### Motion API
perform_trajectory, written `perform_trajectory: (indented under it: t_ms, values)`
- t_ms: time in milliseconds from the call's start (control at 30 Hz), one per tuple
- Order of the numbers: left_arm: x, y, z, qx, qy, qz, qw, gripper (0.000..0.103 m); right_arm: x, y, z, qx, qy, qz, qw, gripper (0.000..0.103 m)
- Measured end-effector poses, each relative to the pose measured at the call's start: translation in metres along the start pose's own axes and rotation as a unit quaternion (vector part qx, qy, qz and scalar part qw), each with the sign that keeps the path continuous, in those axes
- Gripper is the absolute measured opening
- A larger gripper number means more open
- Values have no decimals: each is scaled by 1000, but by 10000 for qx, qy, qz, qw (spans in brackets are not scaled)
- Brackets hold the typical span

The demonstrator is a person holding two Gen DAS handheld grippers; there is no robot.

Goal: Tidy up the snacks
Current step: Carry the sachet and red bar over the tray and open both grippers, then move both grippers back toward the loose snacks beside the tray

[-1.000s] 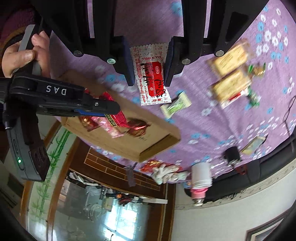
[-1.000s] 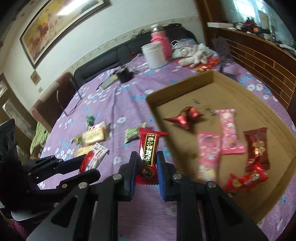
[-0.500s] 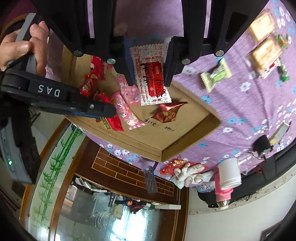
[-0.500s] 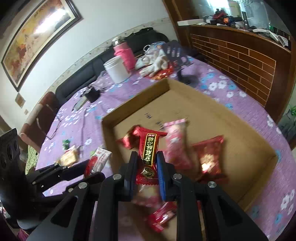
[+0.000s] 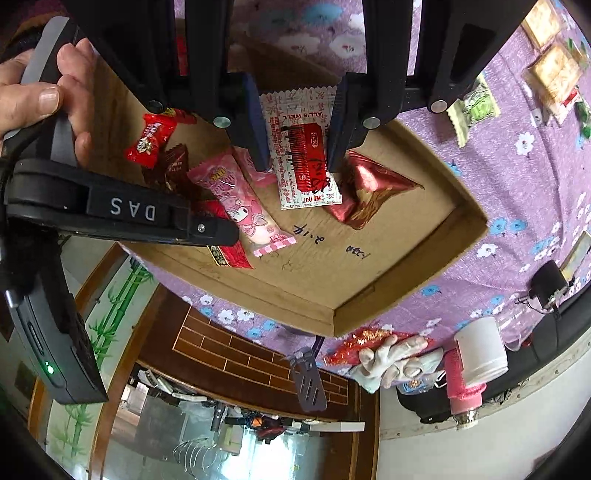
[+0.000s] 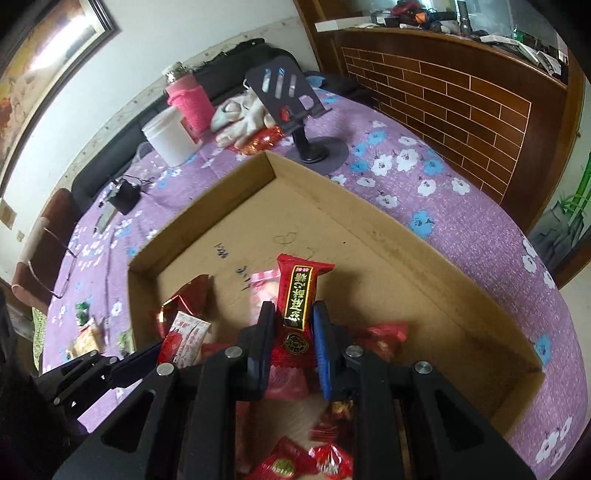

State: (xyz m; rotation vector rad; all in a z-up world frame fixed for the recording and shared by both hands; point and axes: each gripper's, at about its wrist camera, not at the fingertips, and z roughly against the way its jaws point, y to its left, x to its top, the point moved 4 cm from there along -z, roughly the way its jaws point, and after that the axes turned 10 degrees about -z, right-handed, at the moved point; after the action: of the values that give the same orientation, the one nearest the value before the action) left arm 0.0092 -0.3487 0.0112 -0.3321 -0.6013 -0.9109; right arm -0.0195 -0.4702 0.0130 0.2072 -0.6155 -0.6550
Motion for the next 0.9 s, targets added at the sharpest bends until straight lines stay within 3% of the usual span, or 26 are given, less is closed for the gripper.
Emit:
perform_trajectory:
  t_ms: [367, 567, 900]
  values:
    - [-2, -2, -9, -24, 66, 44, 10000, 33, 0, -1, -8, -72, 74, -18, 9999, 21]
    - [-1, -1, -7, -67, 80, 117, 9999, 39, -2, -1, -4, -47, 73, -19, 10000, 24]
    - [-4, -7, 18, -169, -19, 123, 9998, 42, -12, 8, 31, 271, -123, -17, 9996, 25]
